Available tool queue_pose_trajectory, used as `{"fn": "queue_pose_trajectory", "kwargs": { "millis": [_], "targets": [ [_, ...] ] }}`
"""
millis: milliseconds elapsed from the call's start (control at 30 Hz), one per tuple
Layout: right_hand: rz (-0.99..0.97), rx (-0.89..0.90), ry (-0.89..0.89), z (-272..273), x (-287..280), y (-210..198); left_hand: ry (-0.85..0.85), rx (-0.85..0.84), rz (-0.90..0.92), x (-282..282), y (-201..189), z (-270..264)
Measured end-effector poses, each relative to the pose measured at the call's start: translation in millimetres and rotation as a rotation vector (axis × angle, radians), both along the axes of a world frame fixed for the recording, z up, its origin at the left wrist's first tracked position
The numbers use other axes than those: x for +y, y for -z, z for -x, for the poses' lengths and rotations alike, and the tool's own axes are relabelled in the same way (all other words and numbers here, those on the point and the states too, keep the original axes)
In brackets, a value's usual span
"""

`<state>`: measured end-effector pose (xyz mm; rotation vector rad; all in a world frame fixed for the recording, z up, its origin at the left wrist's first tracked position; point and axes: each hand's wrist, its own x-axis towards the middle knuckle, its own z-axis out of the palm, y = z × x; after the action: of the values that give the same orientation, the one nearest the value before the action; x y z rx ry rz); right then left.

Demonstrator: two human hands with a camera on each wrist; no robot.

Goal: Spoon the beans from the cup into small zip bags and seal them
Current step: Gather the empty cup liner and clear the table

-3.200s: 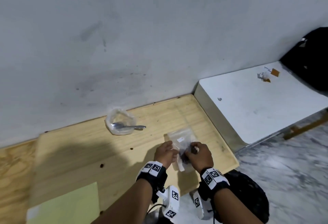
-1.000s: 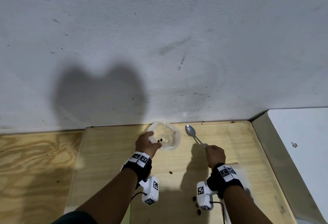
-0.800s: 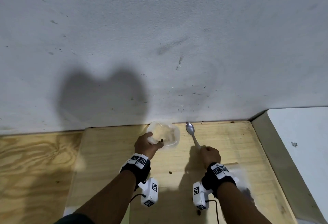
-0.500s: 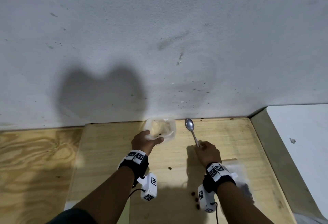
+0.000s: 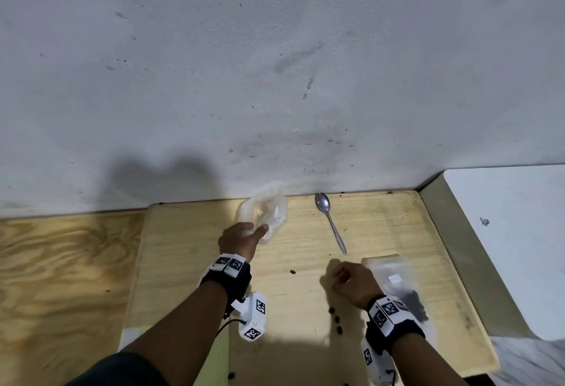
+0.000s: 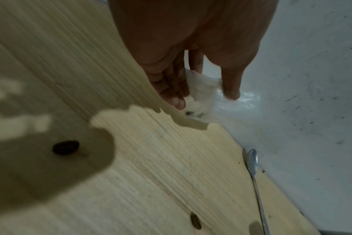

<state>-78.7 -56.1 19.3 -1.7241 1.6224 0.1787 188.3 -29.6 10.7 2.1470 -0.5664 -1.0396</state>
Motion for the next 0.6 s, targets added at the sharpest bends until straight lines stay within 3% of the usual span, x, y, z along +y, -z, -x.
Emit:
{"fn": "queue_pose_trajectory", "kwargs": {
  "millis": [133, 300, 600],
  "targets": [
    [-0.095, 0.142, -0.124, 5, 25, 8, 0.026, -0.022, -0.007, 11, 1, 2],
    [-0.01, 0.198, -0.158, -1, 46, 14, 0.025, -0.05, 0.01, 26, -3, 6],
    [0.064, 0.131, -0.062, -1, 45, 1, -0.024, -0.029, 0.052, 37, 0, 5]
  ]
}}
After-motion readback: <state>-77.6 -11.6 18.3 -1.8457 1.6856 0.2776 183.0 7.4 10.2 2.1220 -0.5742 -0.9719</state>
